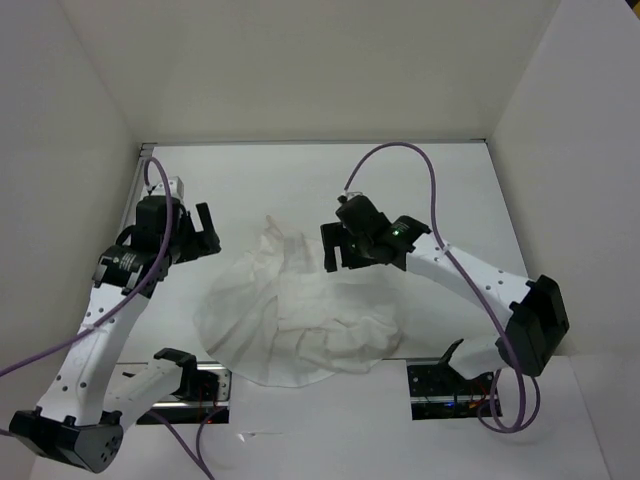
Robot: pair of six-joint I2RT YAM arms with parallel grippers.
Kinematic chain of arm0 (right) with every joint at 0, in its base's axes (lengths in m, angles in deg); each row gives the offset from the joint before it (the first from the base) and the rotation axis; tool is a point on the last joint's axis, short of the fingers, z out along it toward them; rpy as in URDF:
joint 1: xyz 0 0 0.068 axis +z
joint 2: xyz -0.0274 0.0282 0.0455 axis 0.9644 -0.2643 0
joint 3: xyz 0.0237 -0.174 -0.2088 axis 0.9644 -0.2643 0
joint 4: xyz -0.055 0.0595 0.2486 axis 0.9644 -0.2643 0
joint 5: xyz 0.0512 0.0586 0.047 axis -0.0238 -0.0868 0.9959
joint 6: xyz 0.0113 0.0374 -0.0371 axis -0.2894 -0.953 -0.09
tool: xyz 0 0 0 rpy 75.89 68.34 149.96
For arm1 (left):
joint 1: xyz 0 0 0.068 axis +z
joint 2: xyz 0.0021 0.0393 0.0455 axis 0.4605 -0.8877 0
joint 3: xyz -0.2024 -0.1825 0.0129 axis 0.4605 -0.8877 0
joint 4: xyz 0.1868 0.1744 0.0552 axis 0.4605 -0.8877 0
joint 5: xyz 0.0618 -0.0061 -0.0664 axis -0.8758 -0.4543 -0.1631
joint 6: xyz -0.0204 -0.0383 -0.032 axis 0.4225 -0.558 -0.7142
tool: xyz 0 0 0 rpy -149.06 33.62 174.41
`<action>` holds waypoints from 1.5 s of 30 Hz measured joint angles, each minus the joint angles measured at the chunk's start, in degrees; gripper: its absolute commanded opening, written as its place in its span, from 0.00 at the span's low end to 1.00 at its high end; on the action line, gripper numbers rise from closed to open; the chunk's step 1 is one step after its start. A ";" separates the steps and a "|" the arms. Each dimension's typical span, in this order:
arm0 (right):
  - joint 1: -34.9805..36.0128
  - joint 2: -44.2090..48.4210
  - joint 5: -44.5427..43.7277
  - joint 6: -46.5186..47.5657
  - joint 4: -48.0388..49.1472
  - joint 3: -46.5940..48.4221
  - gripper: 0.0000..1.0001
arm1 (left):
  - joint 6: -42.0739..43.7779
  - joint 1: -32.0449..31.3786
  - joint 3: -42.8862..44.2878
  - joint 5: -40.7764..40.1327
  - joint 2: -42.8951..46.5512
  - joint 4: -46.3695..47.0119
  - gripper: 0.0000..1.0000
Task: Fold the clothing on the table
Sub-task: Move the skirt to the center of the board
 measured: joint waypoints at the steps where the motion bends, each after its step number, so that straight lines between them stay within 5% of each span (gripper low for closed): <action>1: 0.07 -0.35 0.39 -0.15 0.46 0.04 0.89 | -0.11 0.00 0.00 0.44 0.11 0.15 0.98; 10: 8.98 -19.67 -1.84 0.24 2.23 4.17 0.83 | -0.68 0.00 -0.44 6.29 1.70 3.30 0.98; 13: 11.98 -25.94 -5.57 1.03 1.57 5.60 0.68 | -1.66 0.00 -1.51 7.30 2.93 4.02 0.98; 17: 13.27 -29.42 -9.33 1.68 0.74 7.06 0.02 | -1.95 0.00 -2.58 8.00 3.69 4.70 0.98; 18: 13.25 -29.66 -10.45 1.55 0.59 7.52 0.00 | -1.99 0.00 -2.84 8.22 3.89 4.87 0.98; 26: 14.51 -27.87 -17.11 1.64 -7.28 14.38 0.00 | -3.28 0.00 -4.07 9.46 5.31 5.42 0.98; 31: 13.62 -23.37 -19.04 3.28 -16.50 41.00 0.03 | -3.32 0.00 -4.09 10.08 5.16 5.84 0.98; 33: 12.09 -21.62 -19.87 4.48 -16.46 54.42 0.13 | -3.34 0.00 -4.07 10.25 4.70 6.16 0.98; 35: 10.32 -19.96 -20.57 5.35 -18.21 65.66 0.49 | -3.34 0.00 -4.09 10.43 4.28 6.51 0.98; 37: 9.07 -18.49 -22.75 5.79 -19.96 73.37 0.67 | -3.34 0.00 -4.09 10.51 4.17 6.62 0.98; 40: 8.55 -14.32 -26.86 4.42 -21.75 70.93 0.74 | -3.34 0.00 -4.09 10.47 4.35 6.60 0.98; 45: 8.59 -10.64 -30.88 -0.79 -25.42 49.53 0.79 | -3.37 0.00 -4.42 10.08 5.11 6.51 0.98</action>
